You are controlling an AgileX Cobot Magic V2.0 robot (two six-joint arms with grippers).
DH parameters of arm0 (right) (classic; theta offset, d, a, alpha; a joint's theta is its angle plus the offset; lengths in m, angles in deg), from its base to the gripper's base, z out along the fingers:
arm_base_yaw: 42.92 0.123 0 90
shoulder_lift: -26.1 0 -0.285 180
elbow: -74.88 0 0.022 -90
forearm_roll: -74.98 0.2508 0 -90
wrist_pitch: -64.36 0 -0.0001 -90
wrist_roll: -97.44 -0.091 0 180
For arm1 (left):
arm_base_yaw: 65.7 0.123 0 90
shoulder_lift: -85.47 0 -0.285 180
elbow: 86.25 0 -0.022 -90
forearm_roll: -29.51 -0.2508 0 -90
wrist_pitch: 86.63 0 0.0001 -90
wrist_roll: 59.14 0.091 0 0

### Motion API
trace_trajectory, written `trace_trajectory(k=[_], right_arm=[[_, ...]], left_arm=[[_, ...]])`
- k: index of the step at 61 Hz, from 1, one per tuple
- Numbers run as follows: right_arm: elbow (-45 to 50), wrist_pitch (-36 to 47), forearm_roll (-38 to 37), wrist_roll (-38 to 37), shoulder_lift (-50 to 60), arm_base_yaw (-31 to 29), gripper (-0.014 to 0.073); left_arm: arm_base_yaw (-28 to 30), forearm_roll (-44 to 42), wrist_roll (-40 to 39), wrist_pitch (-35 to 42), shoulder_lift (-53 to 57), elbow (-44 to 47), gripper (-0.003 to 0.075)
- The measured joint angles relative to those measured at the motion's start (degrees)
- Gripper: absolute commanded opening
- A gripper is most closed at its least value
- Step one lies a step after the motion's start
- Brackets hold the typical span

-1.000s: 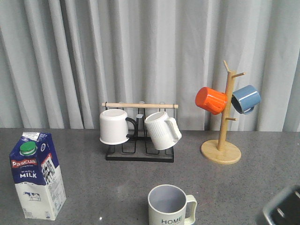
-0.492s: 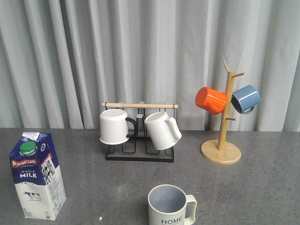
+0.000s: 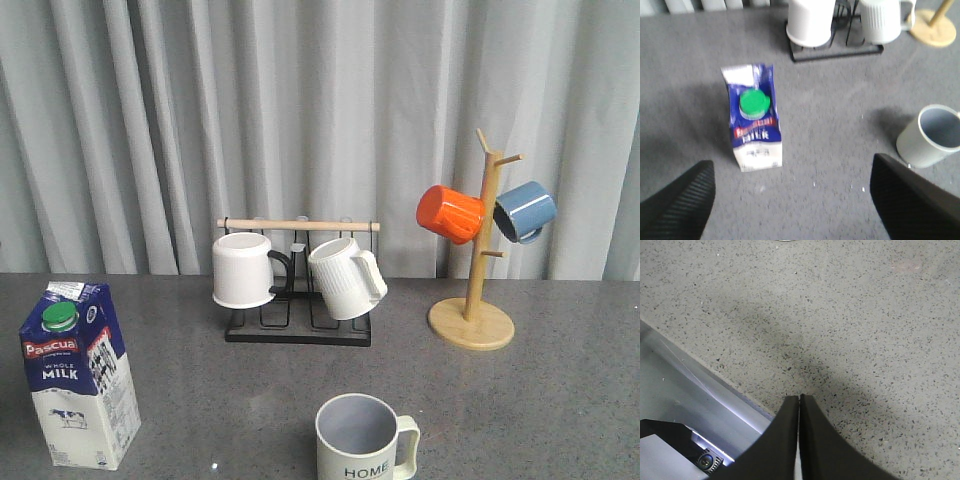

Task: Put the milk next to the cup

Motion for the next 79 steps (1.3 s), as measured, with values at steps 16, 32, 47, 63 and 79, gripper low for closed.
trace_trajectory(k=[16,32,47,63,79], right_arm=[[0.0,0.0,0.0,-0.2,0.0,0.0,-0.0005],[0.0,0.0,0.0,-0.4,0.0,0.0,-0.0005],[0.0,0.0,0.0,-0.7,0.0,0.0,-0.0005],[0.0,-0.1,0.0,-0.8,0.0,0.0,-0.0005],[0.0,-0.2,0.0,-1.3,0.0,0.0,-0.0005]], left_arm=[[0.0,-0.1,0.3,1.8,-0.8,-1.3,0.0552],[0.0,-0.2,-0.4,5.1,-4.5,-1.5,0.0543],[0.0,-0.5,-2.6,6.0,-12.6,-1.5,0.0543],[0.0,-0.5,-2.7,8.2,-16.5,-1.5,0.0543],[0.0,-1.4,-2.7,9.7,-20.3,-1.5,0.0543]])
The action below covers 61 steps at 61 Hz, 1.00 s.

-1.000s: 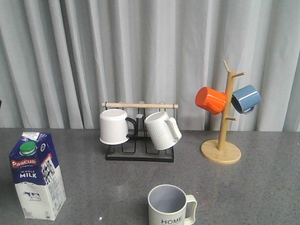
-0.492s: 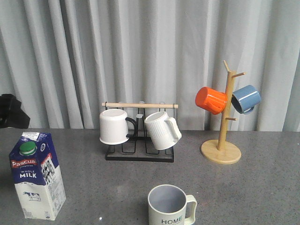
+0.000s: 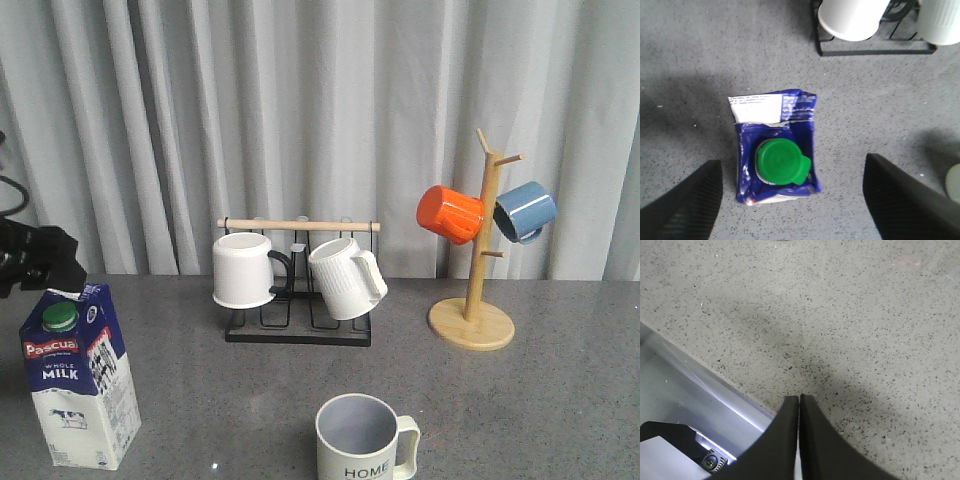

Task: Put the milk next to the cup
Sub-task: 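Lower the left gripper onto the top of the milk carton and grasp it, then lift the milk carton with the left gripper and carry it beside the white mug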

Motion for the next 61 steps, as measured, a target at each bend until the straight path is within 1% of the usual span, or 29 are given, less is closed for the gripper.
trace_trajectory(k=[10,24,29,33,38,53,61], right_arm=[[0.0,-0.1,0.0,-0.3,0.0,0.0,-0.0005],[0.0,-0.3,0.0,-0.7,0.0,0.0,-0.0005],[0.0,-0.3,0.0,-1.0,0.0,0.0,-0.0005],[0.0,-0.3,0.0,-1.5,0.0,0.0,-0.0005],[0.0,-0.3,0.0,-1.7,0.0,0.0,-0.0005],[0.0,-0.3,0.0,-2.1,0.0,0.0,-0.0005],[0.0,-0.3,0.0,-2.1,0.0,0.0,-0.0005]], left_arm=[[0.0,-0.2,0.0,0.2,-3.6,0.0,0.0543],[0.0,-0.5,0.0,3.2,-8.5,0.0,0.0543],[0.0,-0.5,0.0,3.6,-9.7,0.0,0.0533],[0.0,-0.5,-0.1,3.6,-10.4,0.0,0.051],[0.0,-0.5,0.0,3.5,-10.9,0.0,0.0457],[0.0,-0.2,-0.1,3.3,-10.7,0.0,0.0211],[0.0,2.8,-0.1,3.3,-9.8,0.0,0.011]])
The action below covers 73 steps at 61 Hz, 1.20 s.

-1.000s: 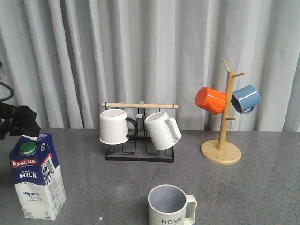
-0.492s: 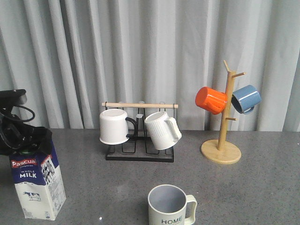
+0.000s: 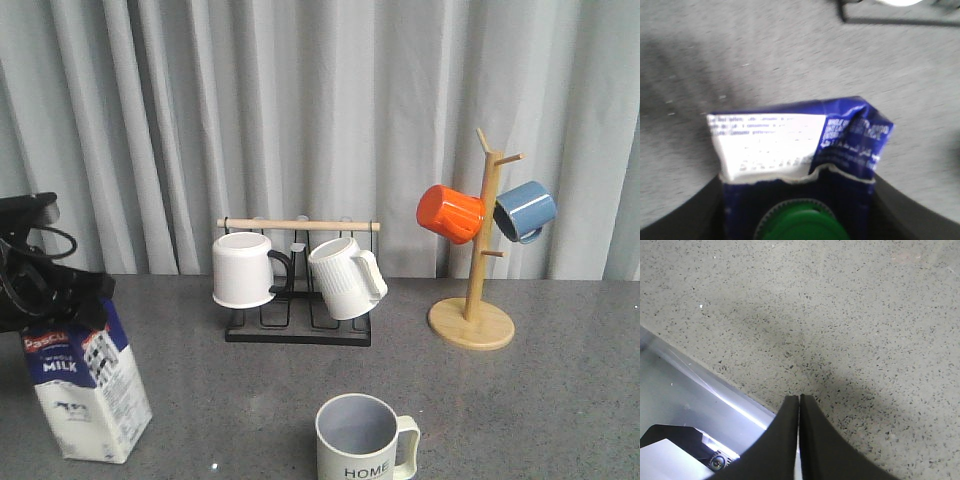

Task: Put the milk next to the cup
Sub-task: 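Lift the milk carton with the left gripper and carry it beside the white mug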

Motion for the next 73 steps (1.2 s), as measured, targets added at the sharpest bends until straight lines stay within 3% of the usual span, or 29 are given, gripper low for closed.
trace_trajectory(k=[12,25,50,73], right_arm=[[0.0,0.0,0.0,0.0,0.0,0.0,-0.0005],[0.0,0.0,0.0,0.0,0.0,0.0,-0.0005],[0.0,0.0,0.0,0.0,0.0,0.0,-0.0005],[0.0,0.0,0.0,0.0,0.0,0.0,-0.0005]], left_arm=[[-0.2,10.7,4.3,-0.5,2.9,-2.3,0.003],[-3.6,19.5,11.2,-4.5,3.7,-7.8,0.003],[-14.5,9.8,9.8,-11.1,2.4,-9.3,0.0033],[-20.8,8.2,9.1,-11.4,-4.4,-9.3,0.0039]])
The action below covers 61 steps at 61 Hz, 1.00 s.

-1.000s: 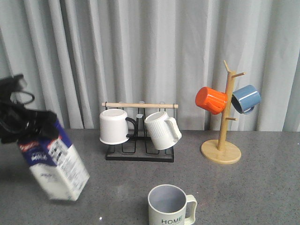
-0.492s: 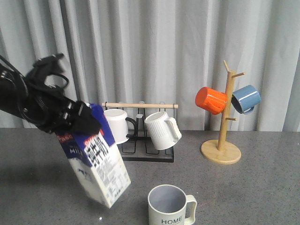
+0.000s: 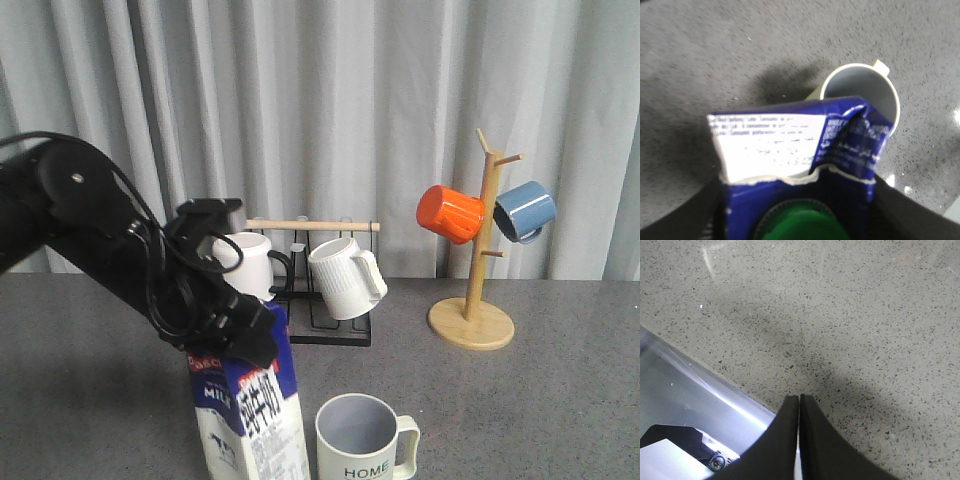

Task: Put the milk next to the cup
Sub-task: 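Lift the milk carton with the left gripper and carry it beside the white mug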

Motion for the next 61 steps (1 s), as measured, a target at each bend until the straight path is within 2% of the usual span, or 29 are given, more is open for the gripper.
trace_trajectory(k=[11,18,26,43,51,61], right_arm=[[0.0,0.0,0.0,0.0,0.0,0.0,-0.0005],[0.0,0.0,0.0,0.0,0.0,0.0,-0.0005],[0.0,0.0,0.0,0.0,0.0,0.0,-0.0005],[0.0,0.0,0.0,0.0,0.0,0.0,-0.0005],[0.0,0.0,0.0,0.0,0.0,0.0,-0.0005],[0.0,0.0,0.0,0.0,0.0,0.0,-0.0005]], left_arm=[[-1.3,-0.2,-0.1,0.0,-1.8,0.0,0.0053],[-1.6,-0.2,-0.1,0.0,-1.8,0.0,0.0094],[-1.6,-0.2,-0.1,-0.7,-1.8,0.0,0.0197],[-1.6,-0.2,-0.1,-0.9,-1.8,0.0,0.0469],[-1.6,-0.2,-0.1,-1.1,-1.7,0.0,0.0531],[-1.6,-0.1,-0.1,-1.1,-1.7,0.0,0.0542]])
